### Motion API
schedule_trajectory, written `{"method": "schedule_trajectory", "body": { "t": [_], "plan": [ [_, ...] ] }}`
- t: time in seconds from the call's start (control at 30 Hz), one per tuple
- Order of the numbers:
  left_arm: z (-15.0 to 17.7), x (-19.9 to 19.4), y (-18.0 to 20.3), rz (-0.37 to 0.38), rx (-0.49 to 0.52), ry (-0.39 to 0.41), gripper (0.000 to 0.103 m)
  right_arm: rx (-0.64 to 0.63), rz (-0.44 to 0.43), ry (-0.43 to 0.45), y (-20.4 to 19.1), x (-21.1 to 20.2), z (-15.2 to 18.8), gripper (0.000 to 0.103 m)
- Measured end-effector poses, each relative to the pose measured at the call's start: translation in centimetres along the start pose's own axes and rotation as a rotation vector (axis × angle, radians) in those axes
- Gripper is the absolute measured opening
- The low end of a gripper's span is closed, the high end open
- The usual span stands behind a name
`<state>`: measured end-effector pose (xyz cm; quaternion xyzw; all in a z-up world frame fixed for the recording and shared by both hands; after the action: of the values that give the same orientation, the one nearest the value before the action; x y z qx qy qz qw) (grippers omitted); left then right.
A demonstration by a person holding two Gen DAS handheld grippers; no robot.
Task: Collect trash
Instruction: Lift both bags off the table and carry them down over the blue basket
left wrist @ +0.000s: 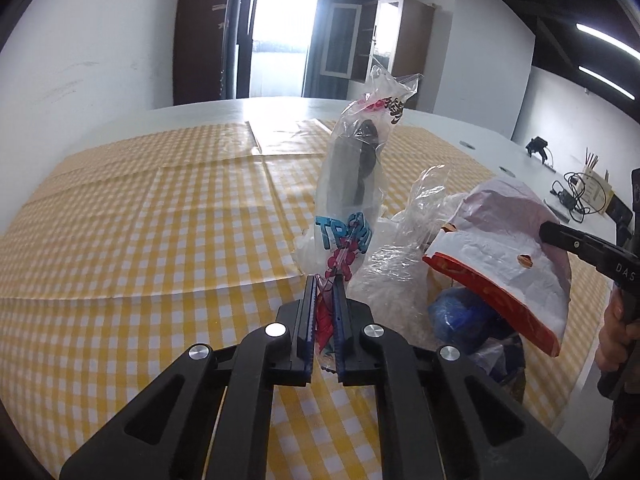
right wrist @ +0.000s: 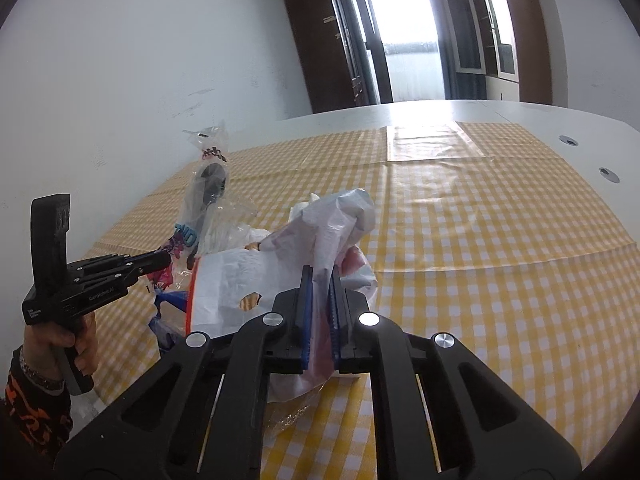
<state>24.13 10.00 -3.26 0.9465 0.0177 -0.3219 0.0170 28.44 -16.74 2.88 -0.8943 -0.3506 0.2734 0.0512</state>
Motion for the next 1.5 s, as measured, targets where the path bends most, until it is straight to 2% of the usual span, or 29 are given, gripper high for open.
{"method": "schedule_trajectory", "body": {
  "t": [0.1,0.33,0.5,0.7,1.23,1.5],
  "plan": [
    [0.3,-2.2,-0.1,0.008,-0.032,0.025,0.006,-0.001,-0.006,0.032,-0.8,-1.6,-0.1,0.004],
    [3.9,-7.8,0.5,0.052,-0.097,0.073,0.006,-0.025,-0.005,0.072,-3.5,-4.8,1.3,0.004],
    [5.8,-10.6,1.1,0.046,-0.109,0.098,0.006,-0.047,0.013,0.137,-4.5,-7.7,2.0,0.004],
    [7.5,-13.6,1.8,0.045,-0.121,0.130,0.006,-0.057,0.014,0.162,-5.2,-10.9,3.2,0.004],
    [14.1,-19.0,4.5,0.066,-0.085,0.110,0.006,-0.093,-0.011,0.126,-8.7,-16.2,9.8,0.003],
    [19.8,-21.1,6.3,0.110,-0.050,0.042,0.006,-0.126,0.012,0.063,-9.7,-18.0,15.0,0.003]
  ]
}}
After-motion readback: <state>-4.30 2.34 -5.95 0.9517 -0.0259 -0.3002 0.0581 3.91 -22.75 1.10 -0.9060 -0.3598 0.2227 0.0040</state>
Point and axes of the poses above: each gripper's, at about its wrist camera, not at the fingertips, and x roughly the way its jaws point, y to its right, z to its underside, the point moved 6 cm from there along x, roughly the way its jaws point, and after that the axes turned 9 degrees about -z, right-handed, at the moved point
